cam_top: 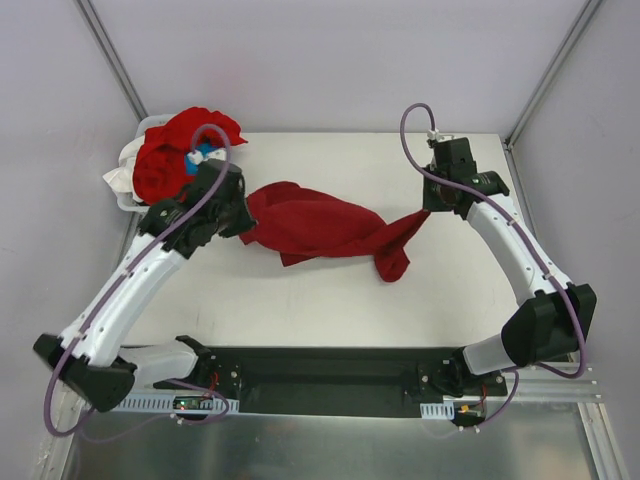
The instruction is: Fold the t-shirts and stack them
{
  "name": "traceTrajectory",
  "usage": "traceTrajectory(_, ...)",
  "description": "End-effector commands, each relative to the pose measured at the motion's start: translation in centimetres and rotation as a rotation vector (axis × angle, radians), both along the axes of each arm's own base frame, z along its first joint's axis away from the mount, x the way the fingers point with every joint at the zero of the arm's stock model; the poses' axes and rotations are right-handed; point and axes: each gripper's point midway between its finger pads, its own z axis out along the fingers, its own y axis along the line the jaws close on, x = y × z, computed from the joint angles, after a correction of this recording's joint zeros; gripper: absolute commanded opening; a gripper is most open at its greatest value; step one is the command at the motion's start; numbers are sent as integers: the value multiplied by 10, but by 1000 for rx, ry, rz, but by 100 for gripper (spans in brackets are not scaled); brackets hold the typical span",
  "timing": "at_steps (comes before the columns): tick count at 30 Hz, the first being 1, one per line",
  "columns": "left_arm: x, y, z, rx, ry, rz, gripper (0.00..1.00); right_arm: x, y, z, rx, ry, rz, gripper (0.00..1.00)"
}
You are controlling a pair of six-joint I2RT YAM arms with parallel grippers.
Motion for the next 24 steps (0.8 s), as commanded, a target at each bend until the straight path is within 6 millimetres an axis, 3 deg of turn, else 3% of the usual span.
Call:
traceTrajectory(1, -37, -20, -89, 231, 376, -313, 0, -4, -4, 8, -14, -1, -30, 1)
traceTrajectory(5, -56, -76, -146, 287, 555, -548, 0, -10, -8, -1, -27, 28, -37, 1)
traceTrajectory(7, -65, -103, -162, 270, 571, -644, 0, -11, -10, -6, -41, 40, -45, 1)
traceTrajectory(9, -70, -117, -181, 278, 625, -699, 1, -11, -12, -9, -53, 53, -47, 1)
traceTrajectory(10, -71, -124, -182, 271, 627, -722, 3, -11, -12, -9, -56, 54, -47, 1)
traceTrajectory(11, -74, -128, -185, 266, 644, -738, 16, -11, -12, -10, -60, 56, -45, 1)
traceTrajectory(13, -72, -129, -179, 262, 627, -737, 32, -12, -13, -11, -64, 62, -44, 1)
traceTrajectory(14, -68, -128, -168, 249, 593, -723, 49, -13, -13, -10, -65, 62, -42, 1)
traceTrajectory(15, -66, -127, -161, 231, 581, -703, 51, -13, -14, -10, -66, 60, -45, 1)
traceTrajectory(20, -43, -114, -117, 102, 487, -591, 52, -15, -13, -9, -58, 55, -44, 1)
traceTrajectory(24, -17, -106, -119, 137, 466, -505, 46, -15, -12, -9, -46, 48, -47, 1)
